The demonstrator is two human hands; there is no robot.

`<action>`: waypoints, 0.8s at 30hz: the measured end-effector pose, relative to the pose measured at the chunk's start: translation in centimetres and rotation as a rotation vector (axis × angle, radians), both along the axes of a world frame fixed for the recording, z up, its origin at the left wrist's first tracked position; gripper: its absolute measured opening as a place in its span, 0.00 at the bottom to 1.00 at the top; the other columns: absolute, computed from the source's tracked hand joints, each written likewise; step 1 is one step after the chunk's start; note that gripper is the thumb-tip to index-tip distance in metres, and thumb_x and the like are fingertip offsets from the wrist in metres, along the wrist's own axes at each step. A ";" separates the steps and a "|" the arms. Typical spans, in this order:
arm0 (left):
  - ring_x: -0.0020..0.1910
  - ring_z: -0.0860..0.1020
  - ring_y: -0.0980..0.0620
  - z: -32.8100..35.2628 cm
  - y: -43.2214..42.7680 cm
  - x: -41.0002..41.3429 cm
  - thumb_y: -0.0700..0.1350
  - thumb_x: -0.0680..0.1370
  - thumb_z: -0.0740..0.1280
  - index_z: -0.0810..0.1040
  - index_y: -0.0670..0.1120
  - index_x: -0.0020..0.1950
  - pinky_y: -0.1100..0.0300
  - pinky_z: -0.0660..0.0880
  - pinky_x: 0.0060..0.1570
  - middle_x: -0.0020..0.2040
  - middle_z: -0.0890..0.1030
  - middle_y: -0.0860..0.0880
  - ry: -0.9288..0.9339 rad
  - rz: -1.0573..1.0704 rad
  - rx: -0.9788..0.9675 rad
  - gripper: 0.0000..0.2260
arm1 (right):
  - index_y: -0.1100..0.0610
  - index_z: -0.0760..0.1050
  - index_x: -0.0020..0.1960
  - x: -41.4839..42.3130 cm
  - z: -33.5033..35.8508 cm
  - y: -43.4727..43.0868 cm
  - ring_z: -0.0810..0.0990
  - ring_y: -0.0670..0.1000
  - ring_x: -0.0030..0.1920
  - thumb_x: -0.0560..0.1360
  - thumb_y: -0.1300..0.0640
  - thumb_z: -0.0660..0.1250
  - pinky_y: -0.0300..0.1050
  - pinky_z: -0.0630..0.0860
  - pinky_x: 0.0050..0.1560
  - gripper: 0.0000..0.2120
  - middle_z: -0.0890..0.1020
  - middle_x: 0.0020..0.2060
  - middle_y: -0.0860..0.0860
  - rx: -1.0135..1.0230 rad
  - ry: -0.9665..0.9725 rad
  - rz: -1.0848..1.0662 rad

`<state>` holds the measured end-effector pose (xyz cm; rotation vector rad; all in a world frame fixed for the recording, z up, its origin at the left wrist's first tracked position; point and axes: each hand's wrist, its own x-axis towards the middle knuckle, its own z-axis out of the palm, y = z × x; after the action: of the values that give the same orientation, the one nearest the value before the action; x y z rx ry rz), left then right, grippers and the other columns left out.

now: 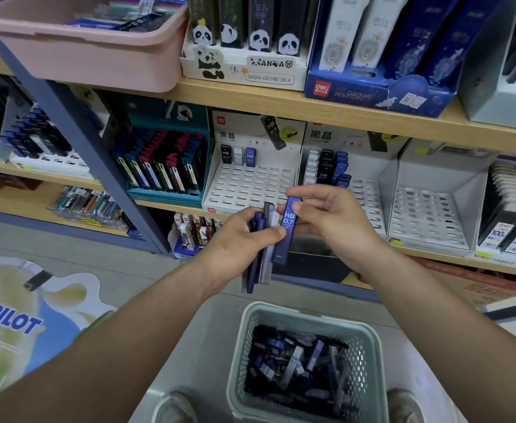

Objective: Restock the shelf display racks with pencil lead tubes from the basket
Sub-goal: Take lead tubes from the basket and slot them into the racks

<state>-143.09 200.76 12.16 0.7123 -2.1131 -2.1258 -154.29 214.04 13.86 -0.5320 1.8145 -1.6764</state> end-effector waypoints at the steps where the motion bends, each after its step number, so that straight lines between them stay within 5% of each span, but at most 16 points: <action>1: 0.53 0.83 0.53 0.0 0.0 0.0 0.41 0.78 0.72 0.81 0.49 0.57 0.62 0.77 0.56 0.52 0.86 0.51 0.002 0.003 0.000 0.09 | 0.59 0.79 0.59 0.0 0.0 0.2 0.86 0.58 0.46 0.79 0.67 0.65 0.45 0.82 0.45 0.10 0.85 0.47 0.62 -0.013 -0.010 0.009; 5: 0.54 0.83 0.54 0.2 0.1 0.0 0.42 0.77 0.72 0.80 0.49 0.58 0.62 0.77 0.58 0.53 0.86 0.52 0.010 -0.006 -0.010 0.10 | 0.58 0.78 0.61 -0.3 0.1 0.9 0.86 0.56 0.47 0.80 0.65 0.65 0.50 0.83 0.47 0.11 0.87 0.48 0.56 -0.002 -0.004 0.046; 9: 0.54 0.83 0.53 0.5 0.3 -0.1 0.42 0.78 0.72 0.79 0.46 0.60 0.67 0.77 0.54 0.54 0.86 0.50 0.002 -0.042 -0.027 0.12 | 0.59 0.78 0.58 -0.6 0.6 1.8 0.86 0.53 0.46 0.78 0.66 0.67 0.42 0.82 0.43 0.10 0.87 0.46 0.54 -0.002 -0.017 0.040; 12: 0.53 0.84 0.48 0.4 0.6 -0.4 0.44 0.78 0.73 0.79 0.45 0.60 0.56 0.78 0.59 0.53 0.86 0.47 -0.022 -0.062 -0.066 0.12 | 0.59 0.80 0.54 -1.0 1.0 3.1 0.86 0.54 0.41 0.76 0.68 0.69 0.42 0.82 0.42 0.09 0.87 0.44 0.56 -0.005 -0.022 -0.025; 17: 0.36 0.83 0.51 0.6 0.6 -0.6 0.42 0.78 0.72 0.75 0.40 0.58 0.61 0.80 0.39 0.45 0.82 0.41 -0.113 -0.045 -0.059 0.12 | 0.61 0.81 0.52 -2.6 1.6 6.9 0.86 0.54 0.38 0.74 0.69 0.71 0.44 0.83 0.42 0.08 0.86 0.40 0.55 0.087 0.108 -0.149; 24: 0.37 0.84 0.50 0.9 1.1 -1.1 0.41 0.77 0.72 0.76 0.41 0.58 0.60 0.81 0.39 0.44 0.81 0.43 -0.140 -0.047 -0.051 0.11 | 0.52 0.80 0.45 -5.5 1.3 10.5 0.85 0.49 0.38 0.73 0.66 0.74 0.42 0.82 0.43 0.10 0.85 0.41 0.53 0.258 0.388 -0.241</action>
<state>-144.19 201.91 13.03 0.8373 -2.2675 -2.0940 -159.82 224.53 15.13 -0.5724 2.4188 -1.5299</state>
